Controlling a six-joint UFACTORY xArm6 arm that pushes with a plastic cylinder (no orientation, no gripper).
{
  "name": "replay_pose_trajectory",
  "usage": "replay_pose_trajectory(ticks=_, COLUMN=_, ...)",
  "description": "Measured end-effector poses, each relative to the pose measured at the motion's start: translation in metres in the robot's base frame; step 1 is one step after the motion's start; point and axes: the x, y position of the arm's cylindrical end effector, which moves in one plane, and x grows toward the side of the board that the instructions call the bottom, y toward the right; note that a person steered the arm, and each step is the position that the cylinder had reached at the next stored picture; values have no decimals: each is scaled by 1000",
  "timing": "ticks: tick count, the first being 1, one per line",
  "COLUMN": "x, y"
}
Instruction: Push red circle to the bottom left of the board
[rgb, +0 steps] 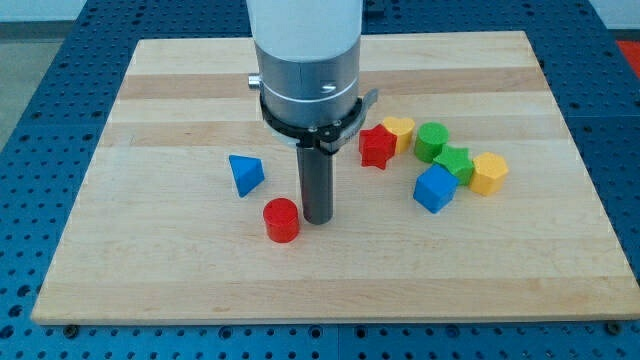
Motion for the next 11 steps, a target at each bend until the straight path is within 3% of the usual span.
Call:
replay_pose_trajectory(ticks=2, x=28, y=-109)
replay_pose_trajectory(ticks=5, x=34, y=-69)
replay_pose_trajectory(ticks=7, x=42, y=-175)
replay_pose_trajectory(ticks=8, x=45, y=-199)
replay_pose_trajectory(ticks=9, x=39, y=-147)
replay_pose_trajectory(ticks=11, x=38, y=49)
